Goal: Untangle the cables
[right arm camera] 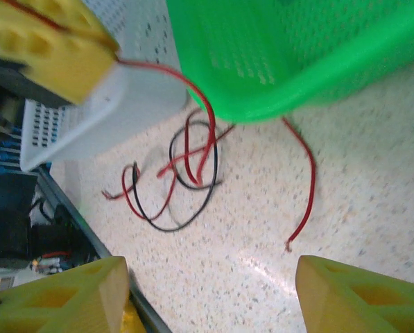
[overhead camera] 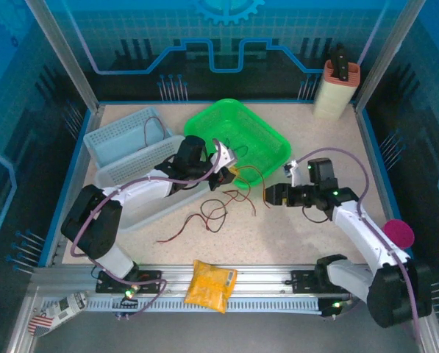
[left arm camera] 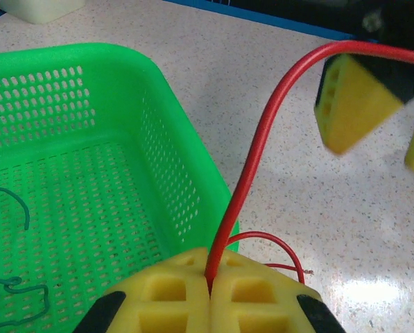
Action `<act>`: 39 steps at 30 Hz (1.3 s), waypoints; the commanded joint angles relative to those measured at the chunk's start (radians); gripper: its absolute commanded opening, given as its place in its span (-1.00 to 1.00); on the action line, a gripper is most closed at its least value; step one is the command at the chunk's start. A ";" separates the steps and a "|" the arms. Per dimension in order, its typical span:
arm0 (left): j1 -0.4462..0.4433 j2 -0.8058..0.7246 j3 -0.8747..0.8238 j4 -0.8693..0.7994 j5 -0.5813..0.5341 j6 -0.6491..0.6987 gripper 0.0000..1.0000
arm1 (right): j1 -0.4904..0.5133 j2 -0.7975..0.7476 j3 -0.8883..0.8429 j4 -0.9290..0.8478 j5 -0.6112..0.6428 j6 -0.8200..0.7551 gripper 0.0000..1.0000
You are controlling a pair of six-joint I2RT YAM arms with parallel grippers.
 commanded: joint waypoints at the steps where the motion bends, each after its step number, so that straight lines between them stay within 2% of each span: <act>1: 0.016 -0.023 0.018 0.040 0.036 -0.042 -1.00 | 0.065 0.044 -0.036 0.137 0.005 0.104 0.29; 4: 0.018 -0.025 0.015 0.043 0.038 -0.046 -1.00 | 0.119 0.059 -0.101 0.323 0.009 0.239 0.29; 8: 0.020 -0.021 0.018 0.035 0.040 -0.046 -1.00 | 0.175 0.051 -0.189 0.547 0.087 0.397 0.30; 10: 0.021 -0.023 0.018 0.032 0.043 -0.045 -1.00 | 0.199 0.062 -0.220 0.654 0.118 0.450 0.24; 15: 0.024 -0.027 0.018 0.027 0.040 -0.046 -1.00 | 0.241 0.169 -0.203 0.786 0.078 0.493 -0.02; 24: 0.026 -0.041 0.018 0.028 0.042 -0.053 -1.00 | 0.300 0.341 -0.217 1.075 0.114 0.614 -0.20; 26: 0.026 -0.043 0.019 0.027 0.041 -0.052 -1.00 | 0.308 0.360 -0.212 1.083 0.119 0.610 -0.27; 33: 0.038 -0.046 0.019 0.055 0.042 -0.090 -1.00 | 0.314 0.387 -0.219 1.070 0.130 0.608 -0.83; 36: 0.055 -0.049 0.025 0.089 0.047 -0.139 -1.00 | 0.314 0.343 -0.233 0.972 0.160 0.576 -1.00; 39: 0.073 -0.056 0.030 0.116 0.042 -0.180 -1.00 | 0.314 0.254 -0.230 0.786 0.221 0.500 -1.00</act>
